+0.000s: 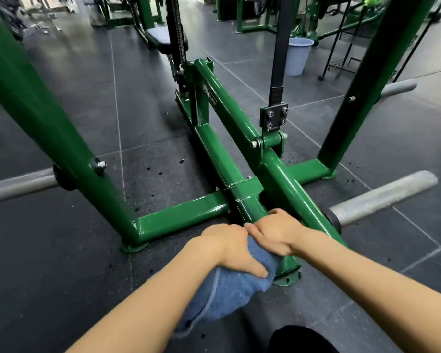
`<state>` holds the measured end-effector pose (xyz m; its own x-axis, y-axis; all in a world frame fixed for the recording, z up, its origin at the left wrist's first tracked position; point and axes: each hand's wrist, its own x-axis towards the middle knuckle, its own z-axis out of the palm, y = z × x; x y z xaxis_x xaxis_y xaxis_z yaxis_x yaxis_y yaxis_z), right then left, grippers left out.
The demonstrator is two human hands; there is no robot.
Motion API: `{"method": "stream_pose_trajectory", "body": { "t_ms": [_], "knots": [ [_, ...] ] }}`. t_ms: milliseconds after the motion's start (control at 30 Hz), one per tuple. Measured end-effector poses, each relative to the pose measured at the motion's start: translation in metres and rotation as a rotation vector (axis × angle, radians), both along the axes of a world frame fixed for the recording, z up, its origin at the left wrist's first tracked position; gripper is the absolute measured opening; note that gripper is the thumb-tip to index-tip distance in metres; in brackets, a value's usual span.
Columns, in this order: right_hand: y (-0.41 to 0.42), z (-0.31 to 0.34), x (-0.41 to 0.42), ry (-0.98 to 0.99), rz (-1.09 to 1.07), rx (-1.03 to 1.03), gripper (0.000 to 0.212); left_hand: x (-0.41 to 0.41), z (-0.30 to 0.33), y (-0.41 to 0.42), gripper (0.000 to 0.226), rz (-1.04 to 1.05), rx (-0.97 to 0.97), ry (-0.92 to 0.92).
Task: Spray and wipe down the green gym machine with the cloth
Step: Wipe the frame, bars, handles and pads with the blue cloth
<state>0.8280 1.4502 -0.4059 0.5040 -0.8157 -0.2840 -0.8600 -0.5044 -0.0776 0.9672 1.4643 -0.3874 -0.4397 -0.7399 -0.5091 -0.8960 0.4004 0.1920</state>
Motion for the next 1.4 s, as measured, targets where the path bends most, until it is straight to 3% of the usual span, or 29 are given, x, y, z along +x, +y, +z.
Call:
{"method": "stream_pose_trajectory", "body": {
  "t_ms": [167,300,433,567,700,833,1000,1100,1167,1233,1333,1400],
  "knots": [
    [0.02,-0.002,0.032,-0.037,0.015,-0.093,0.053,0.03,0.004,0.014,0.065,0.002,-0.041,-0.084],
    [0.019,0.007,0.011,0.084,0.034,-0.191,0.059,0.007,0.006,0.002,0.062,-0.042,-0.013,-0.051],
    [0.006,0.013,-0.017,0.18,0.001,-0.247,0.093,-0.018,0.0,-0.018,0.066,-0.03,0.143,0.109],
    [0.0,0.002,-0.018,0.159,-0.038,-0.142,0.068,-0.015,-0.007,-0.02,0.059,0.006,0.173,0.141],
    [0.008,-0.001,0.013,0.012,-0.022,-0.028,0.059,0.017,-0.007,-0.002,0.065,0.016,0.088,0.064],
    [0.022,0.006,0.061,-0.053,0.048,-0.008,0.053,0.062,0.002,0.015,0.071,0.06,0.145,0.039],
    [0.038,-0.004,0.064,-0.01,0.133,-0.192,0.063,0.075,0.016,0.042,0.057,0.027,-0.047,-0.058],
    [0.04,-0.017,0.049,-0.068,0.203,-0.515,0.051,0.068,0.015,0.056,0.047,-0.023,-0.246,-0.041],
    [0.039,-0.014,0.042,-0.1,0.19,-0.575,0.049,0.065,0.013,0.057,0.046,-0.063,-0.281,-0.001],
    [0.033,-0.005,0.041,-0.002,0.104,-0.42,0.057,0.064,0.011,0.042,0.05,-0.089,-0.188,0.042],
    [0.019,0.001,0.049,0.134,0.051,-0.197,0.072,0.064,0.006,0.006,0.053,-0.092,0.156,0.139],
    [0.013,-0.002,0.059,0.101,-0.013,-0.046,0.058,0.069,-0.003,-0.009,0.055,-0.125,0.318,0.193]
  ]
}}
